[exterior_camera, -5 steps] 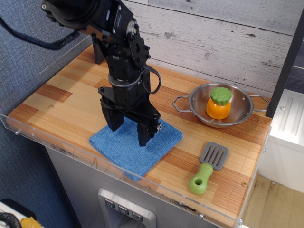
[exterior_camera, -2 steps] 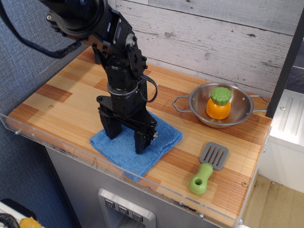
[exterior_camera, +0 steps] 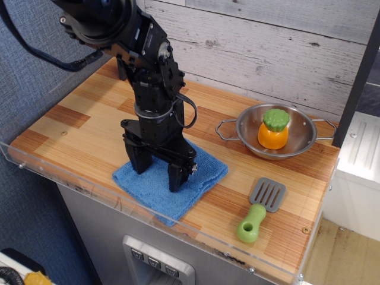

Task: Move the blue napkin closer to the left edge of the table

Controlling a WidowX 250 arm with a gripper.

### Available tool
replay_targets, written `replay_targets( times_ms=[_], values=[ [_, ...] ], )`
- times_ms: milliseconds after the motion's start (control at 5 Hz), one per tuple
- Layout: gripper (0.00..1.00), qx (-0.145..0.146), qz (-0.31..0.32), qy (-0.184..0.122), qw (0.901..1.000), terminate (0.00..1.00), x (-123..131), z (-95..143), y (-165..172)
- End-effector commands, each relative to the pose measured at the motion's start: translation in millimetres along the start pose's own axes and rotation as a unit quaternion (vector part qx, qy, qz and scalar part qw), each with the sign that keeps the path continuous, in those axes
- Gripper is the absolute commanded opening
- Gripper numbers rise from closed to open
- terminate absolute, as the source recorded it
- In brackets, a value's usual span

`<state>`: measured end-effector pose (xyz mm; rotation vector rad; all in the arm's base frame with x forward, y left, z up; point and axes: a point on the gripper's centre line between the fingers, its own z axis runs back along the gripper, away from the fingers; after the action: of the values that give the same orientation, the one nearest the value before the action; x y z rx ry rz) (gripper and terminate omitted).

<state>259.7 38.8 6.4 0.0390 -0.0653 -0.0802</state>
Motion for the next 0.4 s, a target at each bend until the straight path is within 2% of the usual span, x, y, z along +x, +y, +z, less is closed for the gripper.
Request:
replay_targets(
  times_ms=[0,200],
  values=[
    [1.0,0.027,0.056,-0.002,0.9981,0.0,-14,10,41],
    [1.0,0.028,0.084,-0.005,0.9961,0.0,-19,15,61]
  ],
)
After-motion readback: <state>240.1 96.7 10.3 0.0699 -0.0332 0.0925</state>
